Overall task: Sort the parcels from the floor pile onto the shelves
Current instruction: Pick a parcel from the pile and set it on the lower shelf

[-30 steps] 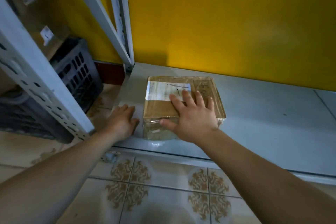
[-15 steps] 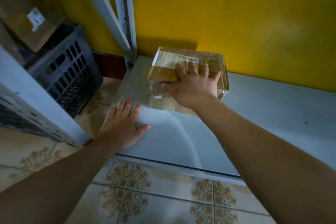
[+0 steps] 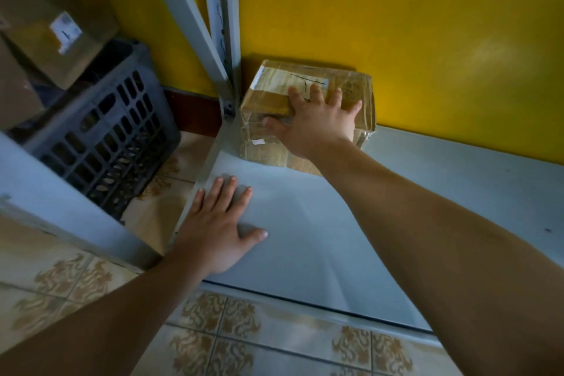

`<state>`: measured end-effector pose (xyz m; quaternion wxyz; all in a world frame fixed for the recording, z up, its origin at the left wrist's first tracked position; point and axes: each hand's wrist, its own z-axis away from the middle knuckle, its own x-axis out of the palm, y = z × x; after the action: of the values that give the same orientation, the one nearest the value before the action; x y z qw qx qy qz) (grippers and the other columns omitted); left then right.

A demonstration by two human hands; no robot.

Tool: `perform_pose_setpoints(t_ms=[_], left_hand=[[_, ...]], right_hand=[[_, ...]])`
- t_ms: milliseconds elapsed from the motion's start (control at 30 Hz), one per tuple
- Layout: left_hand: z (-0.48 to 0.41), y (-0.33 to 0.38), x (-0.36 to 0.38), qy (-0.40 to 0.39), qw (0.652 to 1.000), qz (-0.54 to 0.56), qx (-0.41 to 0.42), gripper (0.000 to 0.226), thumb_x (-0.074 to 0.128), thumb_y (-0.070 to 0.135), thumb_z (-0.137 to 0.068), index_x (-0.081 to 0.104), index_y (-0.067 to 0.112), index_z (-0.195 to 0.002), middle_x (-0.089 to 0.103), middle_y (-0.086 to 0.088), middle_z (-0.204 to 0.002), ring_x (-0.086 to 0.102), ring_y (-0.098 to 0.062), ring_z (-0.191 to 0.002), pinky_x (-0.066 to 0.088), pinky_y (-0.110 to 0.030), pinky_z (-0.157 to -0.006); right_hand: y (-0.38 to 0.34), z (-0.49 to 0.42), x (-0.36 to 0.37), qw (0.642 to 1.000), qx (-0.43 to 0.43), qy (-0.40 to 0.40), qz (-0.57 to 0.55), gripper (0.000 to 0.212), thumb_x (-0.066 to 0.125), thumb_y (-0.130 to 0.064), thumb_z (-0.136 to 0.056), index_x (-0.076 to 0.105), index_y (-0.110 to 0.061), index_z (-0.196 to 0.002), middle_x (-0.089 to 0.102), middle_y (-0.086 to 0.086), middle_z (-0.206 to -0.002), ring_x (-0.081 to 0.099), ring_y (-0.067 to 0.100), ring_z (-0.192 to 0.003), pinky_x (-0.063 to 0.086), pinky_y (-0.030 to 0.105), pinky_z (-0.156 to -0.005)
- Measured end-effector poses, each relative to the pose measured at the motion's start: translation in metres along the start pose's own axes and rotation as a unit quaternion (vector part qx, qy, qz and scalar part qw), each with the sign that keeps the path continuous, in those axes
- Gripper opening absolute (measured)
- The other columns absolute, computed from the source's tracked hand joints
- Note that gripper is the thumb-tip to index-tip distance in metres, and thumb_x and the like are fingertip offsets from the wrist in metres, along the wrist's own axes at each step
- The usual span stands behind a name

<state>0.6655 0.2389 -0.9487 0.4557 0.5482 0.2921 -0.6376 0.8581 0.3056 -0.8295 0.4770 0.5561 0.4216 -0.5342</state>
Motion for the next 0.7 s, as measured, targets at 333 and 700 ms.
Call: perform_pose_setpoints(t_ms=[333, 700], left_hand=[[0.0006, -0.0013, 0.0008, 0.002, 1.000, 0.006, 0.001, 0.103, -0.009, 0.083, -0.062, -0.015, 0.034, -0.152, -0.028, 0.003, -0.158, -0.030, -0.016, -0.143, -0.014, -0.041, -0.118], [0.0007, -0.0019, 0.0005, 0.006, 1.000, 0.016, 0.008, 0.100, -0.006, 0.082, -0.064, -0.014, 0.034, -0.152, -0.026, 0.002, -0.159, -0.030, -0.015, -0.143, -0.015, -0.041, -0.118]], right_hand=[[0.0012, -0.0048, 0.0003, 1.000, 0.003, -0.003, -0.009, 0.085, 0.023, -0.083, -0.086, 0.013, -0.037, -0.156, 0.012, 0.008, -0.165, 0.008, 0.044, -0.149, 0.006, 0.072, -0.112], [0.0073, 0.0017, -0.0005, 1.000, -0.011, -0.006, -0.011, 0.082, 0.024, -0.082, -0.087, 0.013, -0.038, -0.155, 0.015, 0.006, -0.165, 0.011, 0.044, -0.148, 0.009, 0.072, -0.112]])
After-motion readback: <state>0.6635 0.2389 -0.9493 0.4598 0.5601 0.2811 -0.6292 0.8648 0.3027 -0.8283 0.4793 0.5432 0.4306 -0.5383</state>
